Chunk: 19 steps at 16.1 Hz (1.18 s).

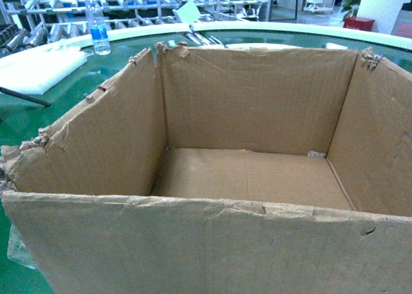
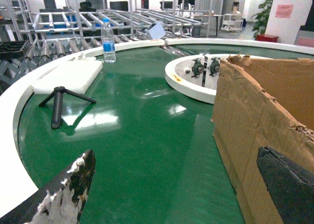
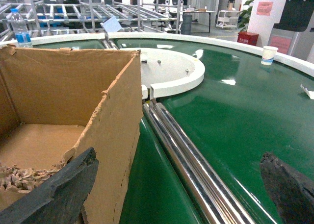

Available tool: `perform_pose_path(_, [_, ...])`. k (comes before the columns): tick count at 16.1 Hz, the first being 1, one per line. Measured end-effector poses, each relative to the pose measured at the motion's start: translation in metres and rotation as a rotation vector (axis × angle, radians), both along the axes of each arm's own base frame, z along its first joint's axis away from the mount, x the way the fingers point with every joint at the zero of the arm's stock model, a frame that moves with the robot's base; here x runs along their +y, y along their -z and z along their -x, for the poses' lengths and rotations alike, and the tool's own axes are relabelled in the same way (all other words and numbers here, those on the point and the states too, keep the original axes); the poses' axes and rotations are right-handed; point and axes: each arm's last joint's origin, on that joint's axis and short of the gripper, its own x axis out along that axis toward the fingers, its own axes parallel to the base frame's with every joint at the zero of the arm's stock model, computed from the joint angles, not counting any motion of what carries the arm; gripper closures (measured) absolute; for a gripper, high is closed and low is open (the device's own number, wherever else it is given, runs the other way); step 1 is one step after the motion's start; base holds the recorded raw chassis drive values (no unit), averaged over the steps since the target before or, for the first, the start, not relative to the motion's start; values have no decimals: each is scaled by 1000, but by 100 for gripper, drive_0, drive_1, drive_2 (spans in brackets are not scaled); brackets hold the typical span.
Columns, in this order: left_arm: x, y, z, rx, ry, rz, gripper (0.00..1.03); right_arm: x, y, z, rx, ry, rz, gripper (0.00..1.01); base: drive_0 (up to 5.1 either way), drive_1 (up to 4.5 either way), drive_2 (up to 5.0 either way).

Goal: Sort boxes to right shelf from conveyor

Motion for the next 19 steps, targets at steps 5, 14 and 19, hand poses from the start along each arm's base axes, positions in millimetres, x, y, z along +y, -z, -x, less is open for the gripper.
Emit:
perform_pose_path(5, [0, 0, 0, 0, 0, 0, 5, 0, 0, 0, 0, 0, 0, 3, 0, 0, 0])
perform_pose_path(14, [0, -1, -1, -9, 5, -1, 5, 0, -1, -1, -13, -3, -1, 3, 0, 0, 0])
perform_pose_path(19, [-34, -55, -60, 56, 210, -20, 5, 11, -41, -41, 77, -155, -126, 3, 0, 0, 0])
